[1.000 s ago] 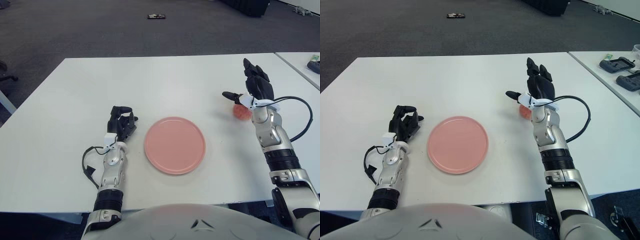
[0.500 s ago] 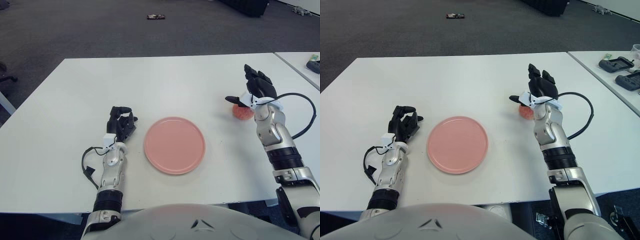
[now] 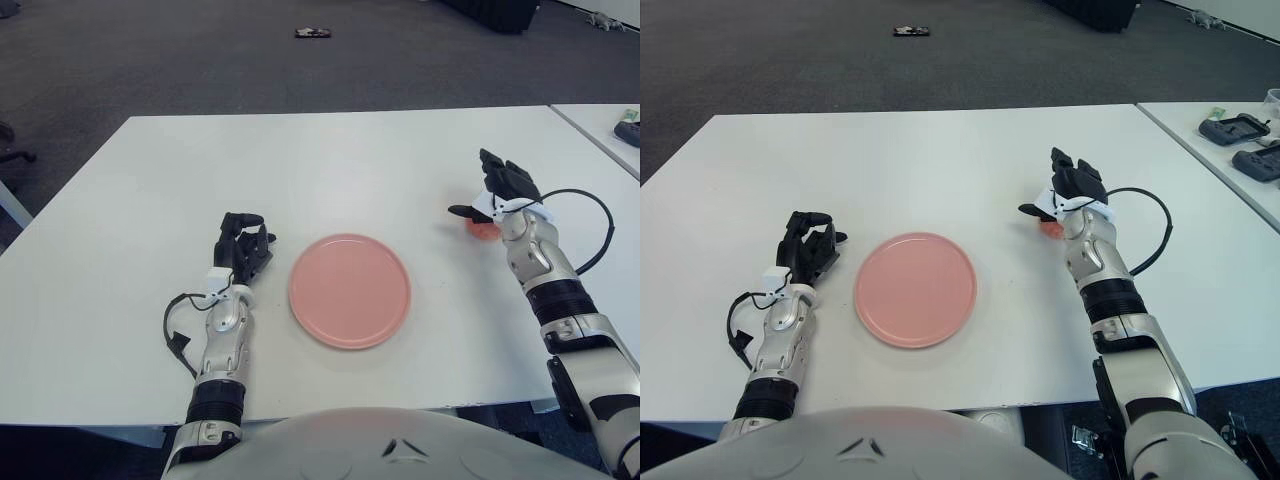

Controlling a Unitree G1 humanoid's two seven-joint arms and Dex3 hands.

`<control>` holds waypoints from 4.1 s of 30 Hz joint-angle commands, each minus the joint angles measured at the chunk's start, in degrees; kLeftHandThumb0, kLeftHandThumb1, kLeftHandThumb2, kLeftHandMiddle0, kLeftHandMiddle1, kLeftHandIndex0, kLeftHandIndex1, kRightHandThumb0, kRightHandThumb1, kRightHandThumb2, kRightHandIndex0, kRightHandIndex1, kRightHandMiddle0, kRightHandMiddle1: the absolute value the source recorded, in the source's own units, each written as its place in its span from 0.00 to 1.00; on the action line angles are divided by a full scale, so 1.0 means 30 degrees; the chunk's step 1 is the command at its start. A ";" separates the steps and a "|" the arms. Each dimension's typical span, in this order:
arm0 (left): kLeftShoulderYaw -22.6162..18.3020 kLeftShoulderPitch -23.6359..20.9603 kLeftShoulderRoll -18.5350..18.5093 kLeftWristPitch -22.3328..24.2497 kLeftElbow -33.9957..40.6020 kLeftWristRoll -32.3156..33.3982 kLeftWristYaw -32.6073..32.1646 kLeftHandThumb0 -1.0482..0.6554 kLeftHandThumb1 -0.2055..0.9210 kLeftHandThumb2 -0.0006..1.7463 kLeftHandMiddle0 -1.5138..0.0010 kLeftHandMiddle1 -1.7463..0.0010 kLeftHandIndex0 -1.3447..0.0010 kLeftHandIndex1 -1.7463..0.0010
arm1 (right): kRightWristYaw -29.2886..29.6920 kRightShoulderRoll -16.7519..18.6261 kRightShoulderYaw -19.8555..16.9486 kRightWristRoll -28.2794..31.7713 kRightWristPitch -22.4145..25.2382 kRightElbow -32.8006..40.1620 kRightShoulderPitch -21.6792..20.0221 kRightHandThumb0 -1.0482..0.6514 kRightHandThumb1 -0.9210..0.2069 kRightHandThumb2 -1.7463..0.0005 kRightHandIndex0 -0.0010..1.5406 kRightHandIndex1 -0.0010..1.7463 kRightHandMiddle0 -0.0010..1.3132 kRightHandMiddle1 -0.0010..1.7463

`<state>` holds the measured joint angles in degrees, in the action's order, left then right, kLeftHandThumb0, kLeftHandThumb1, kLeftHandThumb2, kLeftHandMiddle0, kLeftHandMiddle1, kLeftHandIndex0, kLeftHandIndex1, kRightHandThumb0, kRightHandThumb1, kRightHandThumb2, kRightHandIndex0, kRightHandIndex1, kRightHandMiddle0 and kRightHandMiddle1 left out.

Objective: Put the apple into the plate.

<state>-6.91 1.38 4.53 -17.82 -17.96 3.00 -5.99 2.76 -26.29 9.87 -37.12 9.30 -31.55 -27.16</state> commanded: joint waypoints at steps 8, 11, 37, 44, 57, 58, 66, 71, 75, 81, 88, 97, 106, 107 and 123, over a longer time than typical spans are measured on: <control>-0.0139 0.0676 0.0223 0.0800 -0.0620 0.0140 -0.0165 0.40 0.89 0.40 0.63 0.19 0.80 0.00 | 0.0468 0.0305 0.0795 0.0667 -0.1736 -0.3831 -0.1780 0.01 0.19 0.75 0.00 0.00 0.00 0.00; -0.0147 0.0698 0.0210 0.0772 -0.0623 0.0170 -0.0099 0.40 0.89 0.40 0.64 0.19 0.80 0.00 | 0.1082 0.0698 0.1181 0.0688 -0.2757 -0.6783 -0.2480 0.00 0.18 0.75 0.00 0.00 0.00 0.00; -0.0279 0.0875 0.0226 0.0840 -0.0236 0.0213 -0.0048 0.40 0.90 0.39 0.65 0.19 0.81 0.00 | 0.2847 0.1590 0.2476 0.1185 -0.5770 -1.3679 -0.4009 0.01 0.05 0.79 0.00 0.00 0.01 0.04; -0.0215 0.0884 0.0160 0.0923 -0.0170 0.0063 -0.0108 0.40 0.91 0.38 0.65 0.19 0.81 0.00 | 0.3043 0.1667 0.2545 0.1231 -0.5884 -1.3728 -0.3842 0.02 0.04 0.79 0.00 0.00 0.00 0.12; -0.0285 0.0838 0.0184 0.1381 0.0046 0.0225 -0.0107 0.41 0.92 0.38 0.66 0.19 0.82 0.00 | 0.1376 0.1543 0.3837 0.0531 -0.3959 -1.3577 -0.3779 0.05 0.07 0.78 0.00 0.00 0.00 0.24; -0.0290 0.0837 0.0182 0.1398 0.0063 0.0229 -0.0104 0.41 0.92 0.37 0.66 0.19 0.82 0.00 | 0.1304 0.1540 0.3917 0.0537 -0.3821 -1.3497 -0.3756 0.05 0.08 0.78 0.01 0.01 0.00 0.25; -0.0322 0.0811 0.0152 0.1303 0.0024 0.0411 0.0097 0.41 0.92 0.37 0.65 0.19 0.82 0.00 | 0.0808 0.1521 0.4269 0.0783 -0.2424 -1.1910 -0.3030 0.09 0.20 0.68 0.00 0.08 0.00 0.30; -0.0280 0.0801 0.0085 0.1153 -0.0074 0.0472 0.0177 0.41 0.93 0.36 0.67 0.19 0.82 0.00 | 0.0563 0.1425 0.4342 0.0846 -0.1566 -1.0460 -0.2348 0.11 0.25 0.65 0.00 0.09 0.00 0.30; -0.0231 0.0806 0.0071 0.1168 -0.0020 0.0399 0.0125 0.41 0.94 0.36 0.67 0.19 0.83 0.00 | 0.0219 0.1298 0.4395 0.0820 -0.0759 -0.9191 -0.1834 0.12 0.27 0.64 0.00 0.10 0.00 0.29; -0.0191 0.0830 0.0097 0.1397 0.0157 0.0344 0.0005 0.41 0.94 0.36 0.66 0.19 0.82 0.00 | -0.0226 0.1073 0.4295 0.0891 0.0400 -0.7001 -0.0940 0.13 0.30 0.62 0.00 0.17 0.00 0.30; -0.0160 0.0875 0.0159 0.1585 0.0304 0.0269 -0.0126 0.41 0.94 0.36 0.65 0.19 0.82 0.00 | 0.0142 0.1092 0.3813 0.1043 0.1637 -0.4928 -0.0030 0.19 0.41 0.54 0.00 0.52 0.00 0.64; -0.0209 0.0907 0.0223 0.1746 0.0439 0.0473 0.0020 0.41 0.94 0.36 0.66 0.20 0.83 0.00 | 0.0752 0.1459 0.2997 0.1050 0.3392 -0.3145 0.0652 0.31 0.44 0.40 0.03 0.88 0.19 0.98; -0.0258 0.0913 0.0288 0.1574 0.0436 0.0501 -0.0005 0.41 0.95 0.35 0.67 0.21 0.83 0.00 | 0.1873 0.1680 0.2673 0.0749 0.4352 -0.1737 0.1251 0.35 0.45 0.32 0.25 0.97 0.40 1.00; -0.0263 0.0910 0.0301 0.1576 0.0438 0.0459 -0.0065 0.41 0.95 0.35 0.67 0.21 0.83 0.00 | 0.2105 0.1727 0.2606 0.0702 0.4520 -0.1436 0.1385 0.35 0.46 0.32 0.27 0.97 0.40 1.00; -0.0326 0.0800 0.0276 0.1245 0.0080 0.0533 0.0065 0.41 0.95 0.35 0.67 0.20 0.83 0.00 | 0.2124 0.1782 0.1397 0.1023 0.5401 0.3113 0.3355 0.36 0.43 0.34 0.59 1.00 0.39 1.00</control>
<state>-7.63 2.60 5.18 -15.86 -15.69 4.08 -5.84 11.36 -21.76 14.43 -35.94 25.40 -22.84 -19.50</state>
